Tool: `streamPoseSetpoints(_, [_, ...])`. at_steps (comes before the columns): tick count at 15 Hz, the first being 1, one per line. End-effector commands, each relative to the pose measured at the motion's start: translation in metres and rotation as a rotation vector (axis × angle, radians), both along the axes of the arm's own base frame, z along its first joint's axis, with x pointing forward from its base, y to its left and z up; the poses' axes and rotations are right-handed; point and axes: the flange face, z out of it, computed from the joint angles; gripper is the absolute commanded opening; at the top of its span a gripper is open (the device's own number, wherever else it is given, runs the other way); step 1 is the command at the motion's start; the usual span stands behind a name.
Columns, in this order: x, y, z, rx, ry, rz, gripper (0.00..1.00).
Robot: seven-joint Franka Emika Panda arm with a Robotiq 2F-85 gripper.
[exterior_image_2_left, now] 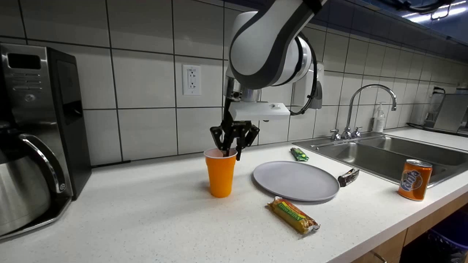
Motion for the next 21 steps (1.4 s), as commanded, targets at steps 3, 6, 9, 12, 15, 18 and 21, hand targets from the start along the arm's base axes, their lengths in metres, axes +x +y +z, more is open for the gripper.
streamPoseSetpoints(3, [0.003,-0.005,0.027,0.014,-0.02,-0.002,0.82])
streamPoseSetpoints(6, [-0.002,-0.013,0.043,0.018,-0.039,-0.019,1.0])
streamPoseSetpoints(9, [-0.011,-0.019,0.06,0.024,-0.055,-0.028,1.0])
streamPoseSetpoints(12, [-0.025,-0.026,0.074,0.025,-0.062,-0.028,1.0])
streamPoseSetpoints(15, [-0.045,-0.033,0.081,0.02,-0.053,-0.026,1.0])
streamPoseSetpoints(18, [-0.07,-0.042,0.081,0.012,-0.031,-0.031,1.0])
streamPoseSetpoints(21, [-0.095,-0.051,0.075,0.006,0.007,-0.041,1.0])
